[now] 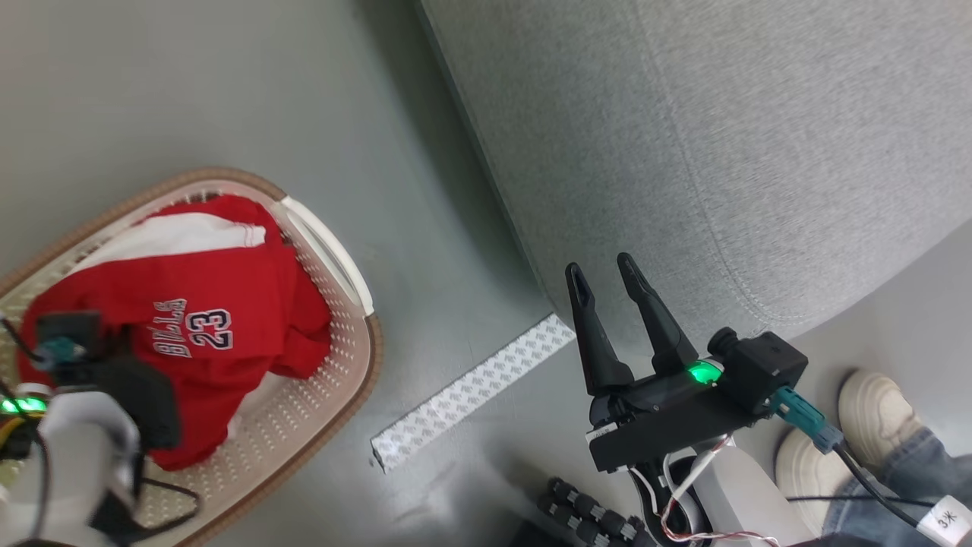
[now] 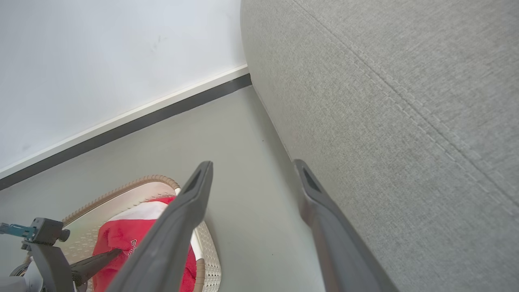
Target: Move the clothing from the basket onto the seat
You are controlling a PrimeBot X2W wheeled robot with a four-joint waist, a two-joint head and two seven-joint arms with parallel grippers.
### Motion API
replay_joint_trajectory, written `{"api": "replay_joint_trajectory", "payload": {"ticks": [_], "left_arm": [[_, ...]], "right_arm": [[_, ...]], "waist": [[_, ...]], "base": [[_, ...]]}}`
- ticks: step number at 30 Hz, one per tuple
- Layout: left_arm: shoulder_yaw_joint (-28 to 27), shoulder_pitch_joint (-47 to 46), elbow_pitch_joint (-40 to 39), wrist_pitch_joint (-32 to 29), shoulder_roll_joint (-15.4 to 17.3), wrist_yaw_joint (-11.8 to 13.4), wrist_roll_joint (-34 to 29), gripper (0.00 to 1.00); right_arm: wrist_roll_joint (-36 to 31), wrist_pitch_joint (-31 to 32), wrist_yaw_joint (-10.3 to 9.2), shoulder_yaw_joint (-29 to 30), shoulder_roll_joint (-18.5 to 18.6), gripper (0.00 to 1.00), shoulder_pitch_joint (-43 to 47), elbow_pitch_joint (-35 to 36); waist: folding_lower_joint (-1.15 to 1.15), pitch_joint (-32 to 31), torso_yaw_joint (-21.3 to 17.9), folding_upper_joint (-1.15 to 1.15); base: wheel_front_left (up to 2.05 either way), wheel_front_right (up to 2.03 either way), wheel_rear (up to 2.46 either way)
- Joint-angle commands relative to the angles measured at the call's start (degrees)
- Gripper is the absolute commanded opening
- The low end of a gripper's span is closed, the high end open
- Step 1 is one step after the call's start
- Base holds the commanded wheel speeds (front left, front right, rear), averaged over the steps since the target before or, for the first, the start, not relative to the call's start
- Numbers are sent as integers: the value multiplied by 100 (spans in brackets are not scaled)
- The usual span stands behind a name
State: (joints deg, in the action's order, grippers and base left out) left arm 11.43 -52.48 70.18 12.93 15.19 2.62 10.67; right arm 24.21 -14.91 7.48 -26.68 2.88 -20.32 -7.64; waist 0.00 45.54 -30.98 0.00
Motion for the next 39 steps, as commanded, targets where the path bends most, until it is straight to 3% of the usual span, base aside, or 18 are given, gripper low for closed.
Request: {"api": "replay_joint_trajectory", "payload": {"ticks": [1, 8, 11, 19, 32, 39], "left_arm": [[14, 231, 13, 105, -200, -20, 28, 0], [223, 829, -297, 229, -999, -128, 74, 0], [335, 1068, -593, 232, -1155, -171, 134, 0], [850, 1688, -1500, 230, -1246, -265, 719, 0], [2039, 1984, -3424, -216, -1233, 359, 1729, 0], [2344, 1833, -4094, -393, -1230, 412, 1996, 0]], "right_arm": [[-87, -22, 2, 48, -7, 100, -13, -98], [-662, -23, 2, 279, 4, 100, 245, -677], [-866, -23, 2, 421, 6, 100, 396, -875], [-1125, -8, 2, 477, 15, 100, 778, -1256], [-1058, 436, 2, 437, 139, 100, 1448, -1202], [-1034, 669, 2, 342, 159, 100, 1629, -920]], "waist": [[0, -440, 237, 0], [0, -1645, 875, 0], [0, -2168, 1142, 0], [0, -3361, 1639, 0], [0, -4672, 2294, 0], [0, -4943, 2558, 0]], "base": [[0, 0, 0], [0, 0, 0], [0, 0, 0], [0, 0, 0], [0, 0, 0], [0, 0, 0]]}}
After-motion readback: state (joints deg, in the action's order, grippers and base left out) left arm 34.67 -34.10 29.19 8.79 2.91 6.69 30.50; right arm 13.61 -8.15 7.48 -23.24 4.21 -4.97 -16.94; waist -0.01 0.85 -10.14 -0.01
